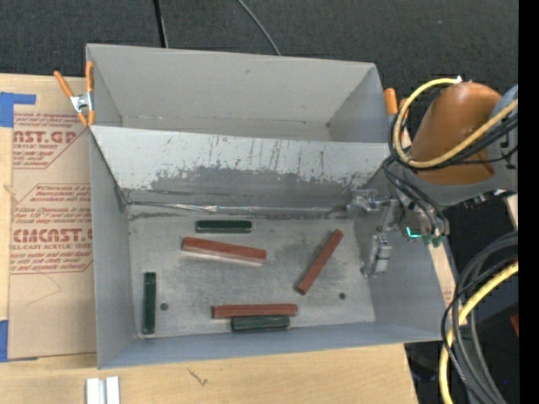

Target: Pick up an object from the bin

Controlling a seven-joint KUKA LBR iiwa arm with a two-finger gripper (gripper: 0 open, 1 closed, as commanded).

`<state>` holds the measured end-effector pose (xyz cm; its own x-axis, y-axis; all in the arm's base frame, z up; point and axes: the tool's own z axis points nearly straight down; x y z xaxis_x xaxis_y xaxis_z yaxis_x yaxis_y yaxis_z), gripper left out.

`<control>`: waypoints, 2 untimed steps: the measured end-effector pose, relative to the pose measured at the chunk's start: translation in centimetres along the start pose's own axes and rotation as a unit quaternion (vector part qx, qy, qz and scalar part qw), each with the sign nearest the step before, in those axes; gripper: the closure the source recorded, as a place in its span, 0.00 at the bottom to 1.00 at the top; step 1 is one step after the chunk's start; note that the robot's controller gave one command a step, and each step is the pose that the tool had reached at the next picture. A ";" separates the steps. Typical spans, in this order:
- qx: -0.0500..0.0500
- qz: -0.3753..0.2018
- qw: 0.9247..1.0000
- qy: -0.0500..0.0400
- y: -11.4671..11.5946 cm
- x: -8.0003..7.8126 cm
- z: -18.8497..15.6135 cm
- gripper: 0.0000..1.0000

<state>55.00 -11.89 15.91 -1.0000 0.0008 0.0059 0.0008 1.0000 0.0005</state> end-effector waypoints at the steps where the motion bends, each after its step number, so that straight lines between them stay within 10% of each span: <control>1: 0.001 -0.001 1.000 -0.004 0.0 -0.2 -0.5 0.00; 2: 0.000 0.033 0.999 -0.003 3.0 -2.3 9.0 1.00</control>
Offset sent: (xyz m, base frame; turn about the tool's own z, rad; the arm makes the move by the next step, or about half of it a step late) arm 0.0218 0.0289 -0.0891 0.0667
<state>57.20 -8.89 6.94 -0.9978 0.0662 -0.0007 0.0662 0.9978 0.0006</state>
